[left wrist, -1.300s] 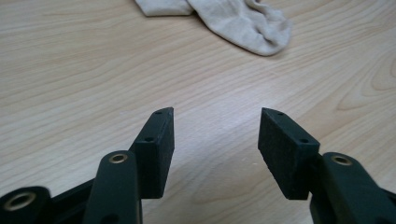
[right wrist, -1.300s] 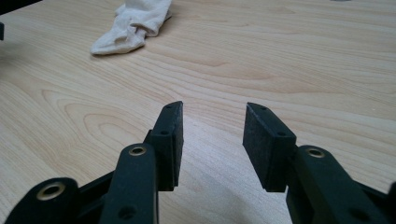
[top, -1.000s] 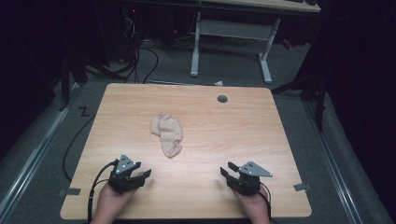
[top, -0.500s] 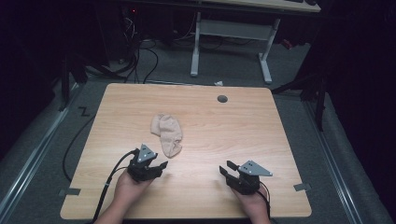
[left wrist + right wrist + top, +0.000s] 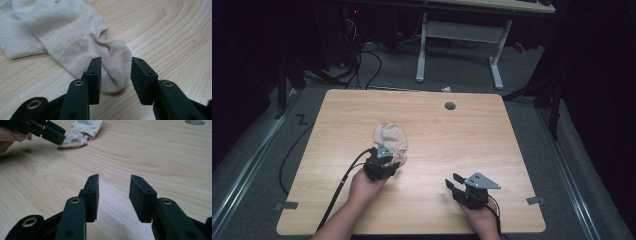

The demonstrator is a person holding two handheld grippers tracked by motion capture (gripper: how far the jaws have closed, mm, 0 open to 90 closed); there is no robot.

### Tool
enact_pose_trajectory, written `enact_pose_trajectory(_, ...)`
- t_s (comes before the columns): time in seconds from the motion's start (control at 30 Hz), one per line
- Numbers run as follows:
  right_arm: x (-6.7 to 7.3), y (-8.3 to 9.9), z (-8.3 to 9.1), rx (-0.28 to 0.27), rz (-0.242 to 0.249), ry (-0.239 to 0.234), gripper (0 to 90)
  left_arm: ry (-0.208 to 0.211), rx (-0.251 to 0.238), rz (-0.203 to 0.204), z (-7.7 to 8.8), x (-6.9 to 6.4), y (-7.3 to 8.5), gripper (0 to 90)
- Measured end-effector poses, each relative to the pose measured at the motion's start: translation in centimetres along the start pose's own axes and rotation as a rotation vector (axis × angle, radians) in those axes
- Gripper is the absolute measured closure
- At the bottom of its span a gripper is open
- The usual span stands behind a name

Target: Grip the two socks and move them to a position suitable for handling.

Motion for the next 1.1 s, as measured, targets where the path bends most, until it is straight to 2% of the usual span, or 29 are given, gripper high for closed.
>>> enact_pose_trajectory(0.13,0.0,0.0,0.1,-0.001,0.0,-0.003,60.6,0.003,0.011,0.003,-0.4,0.0,0.1,68.0)
enact_pose_trajectory(0.23,0.0,0.0,0.1,-0.005,-0.002,-0.006,60.6,0.01,-0.012,-0.004,-0.3,-0.3,-0.1,70.6)
enact_pose_trajectory(0.43,0.2,-0.1,0.1,-0.006,-0.004,-0.01,60.6,-0.005,0.012,0.009,-0.7,0.0,0.1,70.3)
enact_pose_trajectory(0.67,0.2,0.0,0.1,-0.003,0.0,-0.012,60.6,0.004,0.02,0.005,-0.9,-0.2,0.2,80.0)
enact_pose_trajectory(0.77,0.2,0.0,0.1,-0.003,0.0,-0.012,60.7,0.02,0.021,0.004,-0.7,-0.5,0.3,84.3)
enact_pose_trajectory(0.87,0.2,0.0,0.1,-0.003,-0.001,-0.012,60.7,0.036,0.022,0.002,-0.3,-1.1,0.4,85.2)
enact_pose_trajectory(1.1,0.4,0.0,0.0,-0.002,0.0,-0.017,60.7,0.119,0.014,-0.023,1.4,-5.3,1.8,85.2)
Point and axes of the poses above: each handheld gripper's, and its own axes: z roughly backward along the jaws, y roughly out of its underside, x roughly to its left, the point moved 6 cm from there along -z, roughly forward along the jaws, and after that the axes turned 5 degrees about -y, right-handed, at the moved point
